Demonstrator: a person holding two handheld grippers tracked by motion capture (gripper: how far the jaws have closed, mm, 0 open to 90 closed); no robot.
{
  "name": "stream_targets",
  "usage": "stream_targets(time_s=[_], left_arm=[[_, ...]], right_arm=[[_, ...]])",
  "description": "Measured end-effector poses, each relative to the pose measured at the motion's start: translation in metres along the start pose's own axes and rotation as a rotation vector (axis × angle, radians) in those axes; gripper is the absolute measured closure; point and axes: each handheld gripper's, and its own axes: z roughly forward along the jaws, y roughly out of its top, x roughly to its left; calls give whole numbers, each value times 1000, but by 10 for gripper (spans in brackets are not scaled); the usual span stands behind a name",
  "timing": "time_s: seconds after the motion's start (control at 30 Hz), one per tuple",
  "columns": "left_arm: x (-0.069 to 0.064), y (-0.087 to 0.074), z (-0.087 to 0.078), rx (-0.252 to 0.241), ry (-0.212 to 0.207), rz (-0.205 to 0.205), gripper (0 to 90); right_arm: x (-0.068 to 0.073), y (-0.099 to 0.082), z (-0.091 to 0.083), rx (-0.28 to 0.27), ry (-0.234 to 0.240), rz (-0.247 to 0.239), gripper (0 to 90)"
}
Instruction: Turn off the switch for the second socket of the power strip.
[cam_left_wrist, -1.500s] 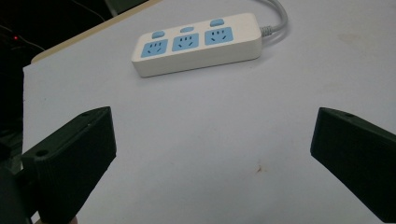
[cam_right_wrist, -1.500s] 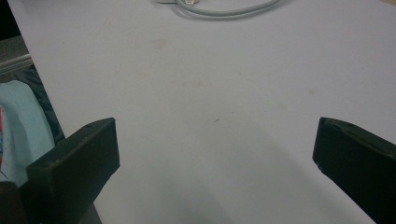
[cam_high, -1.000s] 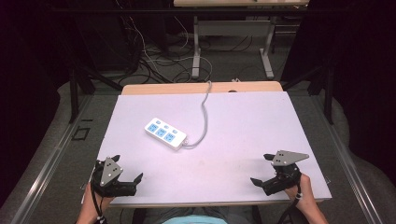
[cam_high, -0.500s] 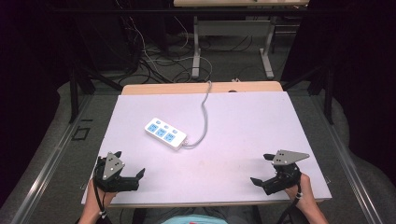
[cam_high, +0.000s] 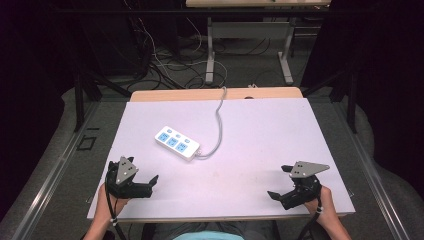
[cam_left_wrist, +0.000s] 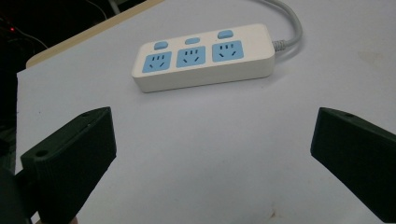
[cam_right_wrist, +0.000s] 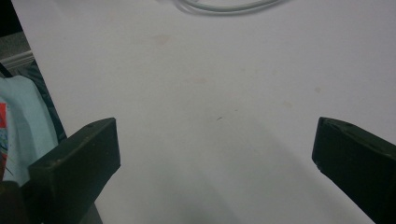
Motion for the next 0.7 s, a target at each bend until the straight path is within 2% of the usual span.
stream_targets(time_s=[0.03,0.13,0.37,0.4,0.7], left_arm=[[1,1,1,1,6,13,1],[0,4,5,6,-5,6,1],[5,9,19,29,-11,23,1],[6,10,21,29,-14,22,1],[9,17,32,28,-1,24,2]], right_arm=[[0,0,0,0,0,0,5],[0,0,0,4,2,7,5],[-1,1,0,26,12,-11,5],[-2,1,1,11,11,-12,5],[-1,2,4,20,10,-15,5]])
